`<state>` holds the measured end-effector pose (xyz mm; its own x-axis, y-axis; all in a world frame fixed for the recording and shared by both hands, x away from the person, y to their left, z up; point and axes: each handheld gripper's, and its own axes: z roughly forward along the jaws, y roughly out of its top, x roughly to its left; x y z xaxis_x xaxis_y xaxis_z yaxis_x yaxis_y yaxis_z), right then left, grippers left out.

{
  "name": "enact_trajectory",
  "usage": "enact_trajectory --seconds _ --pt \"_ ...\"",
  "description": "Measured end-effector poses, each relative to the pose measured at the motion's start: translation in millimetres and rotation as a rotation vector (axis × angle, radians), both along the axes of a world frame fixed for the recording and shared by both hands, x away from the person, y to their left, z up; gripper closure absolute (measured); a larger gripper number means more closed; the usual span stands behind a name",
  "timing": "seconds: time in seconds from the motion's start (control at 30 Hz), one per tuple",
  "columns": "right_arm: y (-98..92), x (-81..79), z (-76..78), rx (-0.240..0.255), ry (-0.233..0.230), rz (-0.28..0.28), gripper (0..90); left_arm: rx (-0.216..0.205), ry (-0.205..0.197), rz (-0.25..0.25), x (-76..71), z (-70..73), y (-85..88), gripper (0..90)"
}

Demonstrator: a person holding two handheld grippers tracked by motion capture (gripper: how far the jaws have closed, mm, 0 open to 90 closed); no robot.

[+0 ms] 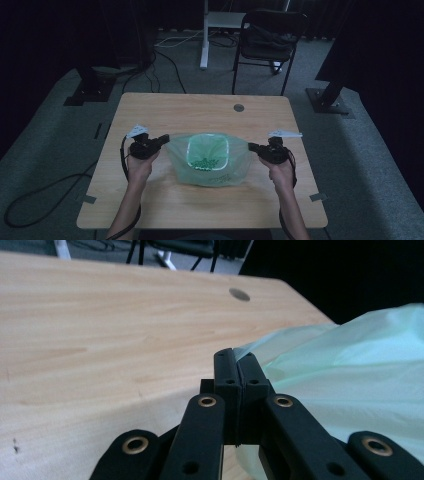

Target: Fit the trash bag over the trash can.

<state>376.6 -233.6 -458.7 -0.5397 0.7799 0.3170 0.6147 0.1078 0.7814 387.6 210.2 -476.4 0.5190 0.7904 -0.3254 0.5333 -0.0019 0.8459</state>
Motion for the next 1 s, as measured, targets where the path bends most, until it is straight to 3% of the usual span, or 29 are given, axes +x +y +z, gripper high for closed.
enact_trajectory --seconds 0.27,0.53,0.7,0.83,0.87,0.9,1.0 --pt "-2.2 -1.3 -20.0 -0.016 0.049 0.002 89.9 0.045 0.05 -0.028 -4.6 -16.9 -5.0 89.6" --pt "-1.5 -2.6 -32.3 -0.021 0.076 0.01 89.0 0.05 0.087 -0.037 -8.2 -28.9 -6.8 86.6" --pt "1.9 -4.5 -38.0 -0.029 0.089 0.025 88.0 0.06 0.094 -0.071 -11.8 -31.8 -14.2 84.4" --pt "4.5 -5.2 -40.1 -0.035 0.094 0.04 82.6 0.057 0.088 -0.096 -13.8 -32.1 -18.8 76.0" --pt "5.1 -5.4 -40.2 -0.038 0.093 0.047 77.9 0.052 0.078 -0.098 -15.5 -29.6 -19.6 76.0" --pt "5.4 -7.0 -38.8 -0.028 0.079 0.061 72.0 0.049 0.071 -0.094 -16.3 -27.7 -18.8 69.9" --pt "3.1 -10.3 -33.2 0.0 0.057 0.057 64.3 0.03 0.04 -0.073 -20.5 -19.4 -13.6 62.2"
